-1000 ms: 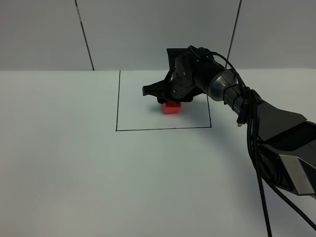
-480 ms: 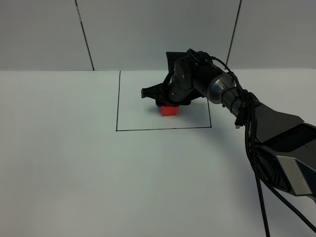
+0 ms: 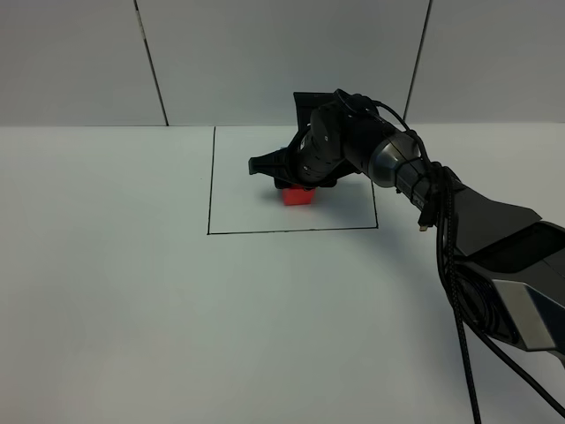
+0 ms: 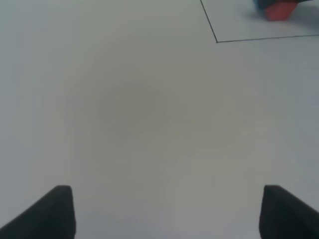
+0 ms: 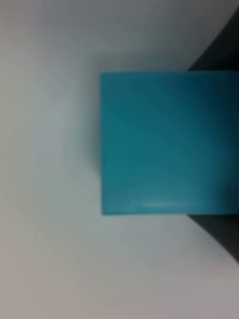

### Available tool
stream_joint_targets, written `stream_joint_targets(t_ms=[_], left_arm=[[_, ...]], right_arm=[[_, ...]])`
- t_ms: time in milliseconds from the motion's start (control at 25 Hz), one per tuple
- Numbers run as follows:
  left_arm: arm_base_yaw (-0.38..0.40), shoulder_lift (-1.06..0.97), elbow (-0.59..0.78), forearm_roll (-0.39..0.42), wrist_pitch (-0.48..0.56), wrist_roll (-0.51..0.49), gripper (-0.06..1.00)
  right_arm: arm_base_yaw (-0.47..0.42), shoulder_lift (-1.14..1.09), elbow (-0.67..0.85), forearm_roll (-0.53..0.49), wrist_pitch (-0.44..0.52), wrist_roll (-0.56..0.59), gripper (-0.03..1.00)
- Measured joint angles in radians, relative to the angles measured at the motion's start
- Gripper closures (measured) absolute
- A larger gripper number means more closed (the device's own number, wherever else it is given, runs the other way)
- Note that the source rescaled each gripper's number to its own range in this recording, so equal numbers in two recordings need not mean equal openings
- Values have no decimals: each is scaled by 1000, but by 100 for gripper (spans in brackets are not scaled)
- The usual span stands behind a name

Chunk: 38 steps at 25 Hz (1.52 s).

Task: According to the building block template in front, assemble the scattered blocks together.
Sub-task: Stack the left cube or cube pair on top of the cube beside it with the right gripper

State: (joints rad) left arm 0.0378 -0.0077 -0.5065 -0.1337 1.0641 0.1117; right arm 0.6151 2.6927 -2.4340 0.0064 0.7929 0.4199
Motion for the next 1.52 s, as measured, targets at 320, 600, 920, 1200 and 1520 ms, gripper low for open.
stream_joint_targets(t_ms=[320, 600, 920, 1200, 1520], left_arm=[[0, 0, 0, 0, 0, 0, -6], [0, 0, 0, 0, 0, -1, -6], [0, 0, 0, 0, 0, 0, -6], [0, 0, 0, 0, 0, 0, -6], [0, 0, 0, 0, 0, 0, -6]], right_arm=[[5, 0, 0, -6, -6, 3, 85], [5, 1, 0, -14, -17, -1, 68], [6, 0, 0, -15, -26, -3, 6], [12, -12, 0, -28, -7, -3, -3], [17, -85, 0, -74, 38, -22, -3]])
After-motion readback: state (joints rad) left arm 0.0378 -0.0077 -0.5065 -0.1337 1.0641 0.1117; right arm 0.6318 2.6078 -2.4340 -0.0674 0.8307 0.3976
